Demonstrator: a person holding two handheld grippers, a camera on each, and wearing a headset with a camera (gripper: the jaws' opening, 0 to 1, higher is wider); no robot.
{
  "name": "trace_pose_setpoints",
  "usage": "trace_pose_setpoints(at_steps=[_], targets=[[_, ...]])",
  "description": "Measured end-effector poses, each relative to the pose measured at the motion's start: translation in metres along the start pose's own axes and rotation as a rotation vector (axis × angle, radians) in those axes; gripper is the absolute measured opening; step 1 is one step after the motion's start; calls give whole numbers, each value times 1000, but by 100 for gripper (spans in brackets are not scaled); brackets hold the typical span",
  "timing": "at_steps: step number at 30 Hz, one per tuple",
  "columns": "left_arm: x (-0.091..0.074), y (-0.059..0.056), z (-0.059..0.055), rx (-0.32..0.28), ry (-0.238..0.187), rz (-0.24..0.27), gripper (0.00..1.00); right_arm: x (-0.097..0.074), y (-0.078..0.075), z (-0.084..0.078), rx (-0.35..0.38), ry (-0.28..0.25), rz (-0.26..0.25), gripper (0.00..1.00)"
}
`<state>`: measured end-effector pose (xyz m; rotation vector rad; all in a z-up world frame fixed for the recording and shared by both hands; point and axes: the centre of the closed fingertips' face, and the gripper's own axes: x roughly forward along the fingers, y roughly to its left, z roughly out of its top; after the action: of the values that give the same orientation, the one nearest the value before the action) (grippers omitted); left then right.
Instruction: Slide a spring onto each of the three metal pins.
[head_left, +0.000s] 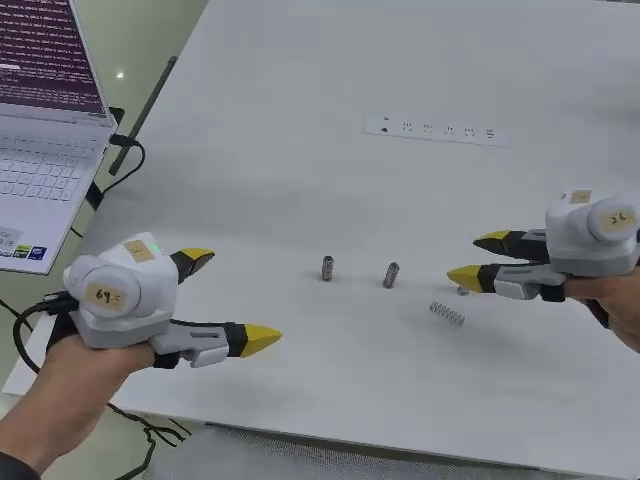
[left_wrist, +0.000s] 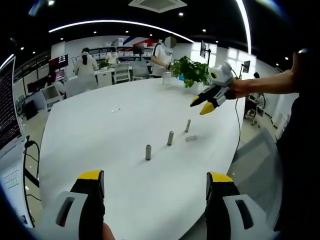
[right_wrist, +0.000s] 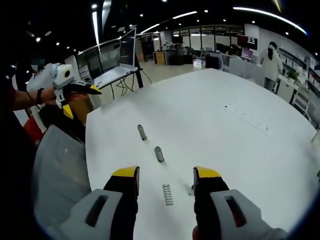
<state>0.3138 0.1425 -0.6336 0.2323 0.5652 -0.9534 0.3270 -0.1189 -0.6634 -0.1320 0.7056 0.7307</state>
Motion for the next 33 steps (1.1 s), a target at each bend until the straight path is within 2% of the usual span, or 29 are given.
trace_pose_setpoints(at_steps=[13,22,33], targets=[[4,0,5,11,-2,-12,81,-33,6,-21,42,-32,-58,48],[5,-1,8,15,-3,-13,81,-48,13,-32,69,-50,-82,54],[8,-2,7,13,-2,-20,81,-64,24,-51,98,-49,-107,62]])
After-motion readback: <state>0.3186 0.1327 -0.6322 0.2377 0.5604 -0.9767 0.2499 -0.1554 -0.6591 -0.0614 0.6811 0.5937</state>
